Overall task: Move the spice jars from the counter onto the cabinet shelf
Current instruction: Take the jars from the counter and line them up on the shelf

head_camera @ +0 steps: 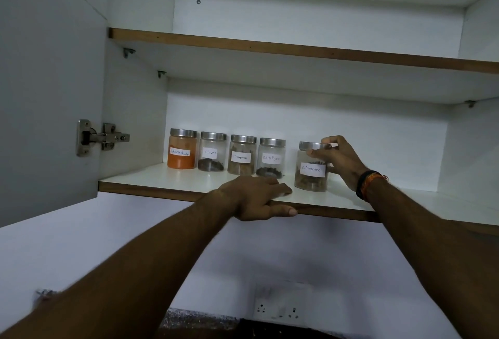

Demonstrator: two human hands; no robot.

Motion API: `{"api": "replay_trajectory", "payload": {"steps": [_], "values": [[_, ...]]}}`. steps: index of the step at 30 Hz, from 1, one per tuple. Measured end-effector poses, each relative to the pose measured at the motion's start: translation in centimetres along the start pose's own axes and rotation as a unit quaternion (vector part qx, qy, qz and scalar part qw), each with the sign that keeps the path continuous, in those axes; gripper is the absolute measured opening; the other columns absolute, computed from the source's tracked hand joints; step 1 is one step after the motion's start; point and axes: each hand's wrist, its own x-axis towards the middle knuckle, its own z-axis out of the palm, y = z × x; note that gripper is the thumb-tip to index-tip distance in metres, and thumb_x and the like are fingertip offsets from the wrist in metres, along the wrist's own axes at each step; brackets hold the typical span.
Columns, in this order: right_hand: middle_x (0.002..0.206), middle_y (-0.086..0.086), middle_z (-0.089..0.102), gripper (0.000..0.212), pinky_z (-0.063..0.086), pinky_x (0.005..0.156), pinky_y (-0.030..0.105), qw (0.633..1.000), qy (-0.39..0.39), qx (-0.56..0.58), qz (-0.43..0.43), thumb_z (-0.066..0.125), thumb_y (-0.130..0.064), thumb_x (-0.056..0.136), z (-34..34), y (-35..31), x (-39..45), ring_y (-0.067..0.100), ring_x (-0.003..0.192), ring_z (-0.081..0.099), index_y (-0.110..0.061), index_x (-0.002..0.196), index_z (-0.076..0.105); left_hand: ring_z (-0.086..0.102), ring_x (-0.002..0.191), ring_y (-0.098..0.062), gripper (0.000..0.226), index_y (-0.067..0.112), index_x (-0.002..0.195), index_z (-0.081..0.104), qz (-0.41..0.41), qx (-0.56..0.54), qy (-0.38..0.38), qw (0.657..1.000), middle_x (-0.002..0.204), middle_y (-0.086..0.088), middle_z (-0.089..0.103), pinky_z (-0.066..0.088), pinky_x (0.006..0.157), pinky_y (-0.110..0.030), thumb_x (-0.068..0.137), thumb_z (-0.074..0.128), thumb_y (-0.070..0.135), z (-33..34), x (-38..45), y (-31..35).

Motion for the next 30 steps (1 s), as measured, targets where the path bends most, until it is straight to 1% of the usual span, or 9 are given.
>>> {"api": "replay_trajectory", "payload": {"steps": [2,4,9,15,18,20,25,27,30], "values": [[0.115,0.007,0.058,0.050,0.053,0.072,0.033,1.000,0.004,0.003,0.001,0.081,-0.014,0.083,0.3,0.2,0.8,0.024,0.099,0.063,-0.013,0.122,0.050,0.051,0.130,-0.020,0.073,0.032,0.153,0.034,0.000,-0.001,0.001,1.000,0.152,0.001,0.045,0.044,0.106,-0.044,0.093,0.030,0.074,0.1,0.1,-0.1],[0.116,0.006,0.059,0.050,0.053,0.073,0.032,1.000,0.003,0.005,0.000,0.082,-0.014,0.082,0.6,0.6,1.6,0.022,0.097,0.063,-0.013,0.121,0.052,0.053,0.127,-0.020,0.073,0.033,0.152,0.034,0.000,-0.001,0.002,1.000,0.151,0.001,0.047,0.045,0.105,-0.043,0.093,0.030,0.075,0.1,0.2,-0.2],[0.122,0.010,0.060,0.043,0.054,0.074,0.032,1.000,0.006,-0.014,0.002,0.080,-0.011,0.084,1.3,1.1,3.7,0.027,0.104,0.061,-0.012,0.119,0.055,0.052,0.130,-0.020,0.074,0.032,0.152,0.035,0.004,-0.005,0.003,1.000,0.151,0.001,0.048,0.045,0.107,-0.045,0.092,0.030,0.076,0.3,0.5,-0.4],[0.133,0.013,0.059,0.048,0.052,0.076,0.033,0.999,0.001,-0.022,0.036,0.076,-0.012,0.086,1.7,1.5,5.8,0.031,0.115,0.059,-0.009,0.129,0.056,0.051,0.131,-0.021,0.074,0.032,0.152,0.036,0.004,-0.010,0.007,1.000,0.150,0.001,0.048,0.044,0.107,-0.046,0.092,0.032,0.075,0.3,0.5,-0.5],[0.135,0.012,0.059,0.046,0.055,0.092,0.044,0.999,0.010,-0.037,0.037,0.078,-0.014,0.085,1.9,1.8,6.5,0.034,0.121,0.058,-0.011,0.127,0.059,0.050,0.132,-0.021,0.073,0.031,0.152,0.037,0.005,-0.013,0.006,1.000,0.150,0.000,0.048,0.044,0.108,-0.046,0.093,0.033,0.074,0.2,0.5,-0.5],[0.134,0.009,0.059,0.042,0.052,0.100,0.051,0.998,0.018,-0.052,0.035,0.079,-0.016,0.085,2.1,2.2,6.7,0.034,0.123,0.057,-0.013,0.123,0.062,0.050,0.133,-0.021,0.072,0.030,0.152,0.037,0.007,-0.014,0.006,1.000,0.150,0.000,0.048,0.044,0.108,-0.047,0.094,0.034,0.073,0.2,0.5,-0.4],[0.132,0.010,0.061,0.040,0.052,0.081,0.037,0.998,0.031,-0.052,0.017,0.079,-0.013,0.085,2.6,2.6,7.0,0.034,0.119,0.060,-0.010,0.122,0.064,0.049,0.133,-0.021,0.073,0.029,0.152,0.038,0.007,-0.015,0.007,1.000,0.150,-0.001,0.049,0.044,0.108,-0.048,0.094,0.034,0.073,0.2,0.6,-0.6],[0.132,0.010,0.061,0.039,0.053,0.080,0.037,0.998,0.035,-0.053,0.017,0.079,-0.013,0.085,2.7,2.7,7.1,0.035,0.119,0.060,-0.010,0.121,0.064,0.049,0.133,-0.021,0.073,0.029,0.152,0.038,0.007,-0.017,0.009,1.000,0.150,0.000,0.049,0.044,0.108,-0.048,0.093,0.034,0.073,0.3,0.6,-0.6],[0.132,0.009,0.061,0.040,0.056,0.088,0.043,0.998,0.038,-0.056,0.016,0.079,-0.014,0.085,2.7,2.8,7.3,0.035,0.119,0.061,-0.009,0.122,0.064,0.049,0.134,-0.021,0.074,0.030,0.152,0.037,0.004,-0.017,0.008,1.000,0.151,-0.001,0.049,0.043,0.109,-0.048,0.093,0.034,0.074,0.4,0.7,-0.7]]}}
